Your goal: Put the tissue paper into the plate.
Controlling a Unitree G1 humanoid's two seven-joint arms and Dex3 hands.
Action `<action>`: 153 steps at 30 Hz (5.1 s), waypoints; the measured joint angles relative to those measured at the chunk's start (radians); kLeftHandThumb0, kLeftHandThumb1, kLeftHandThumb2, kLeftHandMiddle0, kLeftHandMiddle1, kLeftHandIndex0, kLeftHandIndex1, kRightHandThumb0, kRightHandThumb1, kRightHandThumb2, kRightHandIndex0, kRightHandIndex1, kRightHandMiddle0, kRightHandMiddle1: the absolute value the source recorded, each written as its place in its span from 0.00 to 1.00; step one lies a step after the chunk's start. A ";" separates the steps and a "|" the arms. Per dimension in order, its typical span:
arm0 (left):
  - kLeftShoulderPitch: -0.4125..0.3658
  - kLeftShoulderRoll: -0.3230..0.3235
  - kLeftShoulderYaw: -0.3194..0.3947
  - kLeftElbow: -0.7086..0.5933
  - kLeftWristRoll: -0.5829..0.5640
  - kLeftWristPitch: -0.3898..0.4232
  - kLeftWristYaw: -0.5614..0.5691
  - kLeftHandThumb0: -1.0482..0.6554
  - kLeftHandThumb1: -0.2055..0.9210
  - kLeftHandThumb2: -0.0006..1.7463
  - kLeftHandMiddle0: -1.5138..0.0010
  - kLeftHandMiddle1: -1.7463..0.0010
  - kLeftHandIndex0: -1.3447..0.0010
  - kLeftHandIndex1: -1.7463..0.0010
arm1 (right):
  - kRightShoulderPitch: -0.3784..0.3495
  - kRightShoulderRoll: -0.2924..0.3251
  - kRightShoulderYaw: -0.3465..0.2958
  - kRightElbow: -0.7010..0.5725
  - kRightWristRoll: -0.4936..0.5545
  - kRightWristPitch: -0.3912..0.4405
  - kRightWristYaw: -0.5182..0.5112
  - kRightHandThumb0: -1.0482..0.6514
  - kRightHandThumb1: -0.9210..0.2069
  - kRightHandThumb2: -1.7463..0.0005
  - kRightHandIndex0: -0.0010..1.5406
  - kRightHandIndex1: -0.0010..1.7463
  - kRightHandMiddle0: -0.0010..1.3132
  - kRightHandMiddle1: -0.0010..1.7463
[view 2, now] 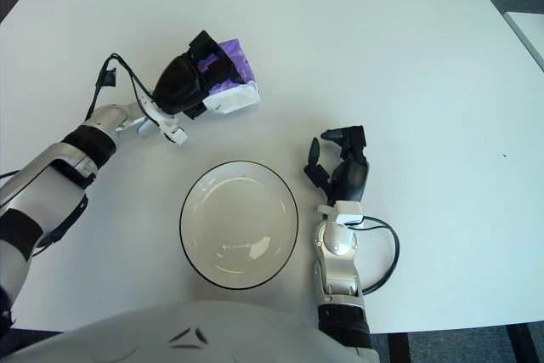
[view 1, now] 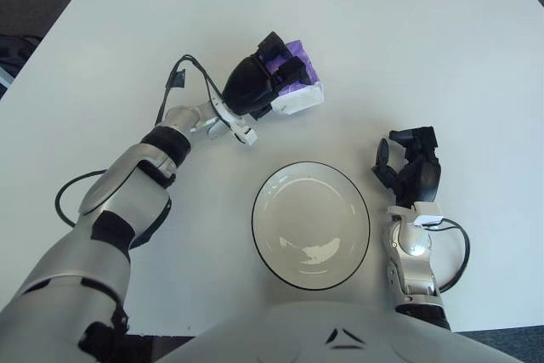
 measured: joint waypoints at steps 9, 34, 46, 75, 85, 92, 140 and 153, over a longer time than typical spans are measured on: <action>0.114 0.022 0.127 -0.224 -0.228 -0.022 -0.276 0.61 0.10 1.00 0.36 0.06 0.49 0.00 | -0.007 0.000 -0.004 0.006 0.008 0.001 0.004 0.39 0.24 0.48 0.32 0.77 0.27 1.00; 0.226 -0.022 0.226 -0.482 -0.782 -0.116 -0.877 0.61 0.11 1.00 0.38 0.04 0.49 0.00 | -0.045 -0.007 -0.016 0.032 0.021 0.003 0.008 0.40 0.18 0.53 0.31 0.77 0.24 1.00; 0.477 0.008 0.215 -0.763 -0.897 -0.096 -1.086 0.61 0.27 0.90 0.55 0.00 0.52 0.01 | -0.055 -0.007 -0.018 0.040 0.021 0.008 0.010 0.39 0.20 0.51 0.31 0.77 0.25 1.00; 0.488 0.073 0.237 -0.925 -0.947 -0.065 -1.457 0.61 0.17 0.96 0.42 0.04 0.54 0.00 | -0.072 -0.009 -0.020 0.057 0.022 0.004 0.013 0.39 0.22 0.50 0.32 0.76 0.26 1.00; 0.492 0.073 0.276 -0.900 -0.885 -0.131 -1.470 0.61 0.21 0.93 0.44 0.00 0.54 0.05 | -0.072 -0.008 -0.021 0.057 0.021 0.003 0.008 0.39 0.21 0.51 0.32 0.76 0.25 1.00; 0.483 0.077 0.277 -0.879 -0.920 -0.130 -1.477 0.61 0.33 0.85 0.51 0.00 0.63 0.03 | -0.072 -0.009 -0.021 0.057 0.021 0.009 0.008 0.39 0.20 0.52 0.31 0.76 0.25 1.00; 0.390 0.046 0.390 -0.658 -0.606 -0.594 -1.384 0.00 1.00 0.62 1.00 1.00 1.00 1.00 | -0.070 -0.009 -0.015 0.047 -0.004 0.024 0.004 0.39 0.23 0.49 0.33 0.73 0.27 1.00; 0.371 0.068 0.384 -0.654 -0.554 -0.566 -1.350 0.00 1.00 0.63 1.00 1.00 1.00 1.00 | -0.056 -0.008 -0.007 0.015 -0.047 0.065 -0.002 0.39 0.23 0.49 0.35 0.73 0.26 1.00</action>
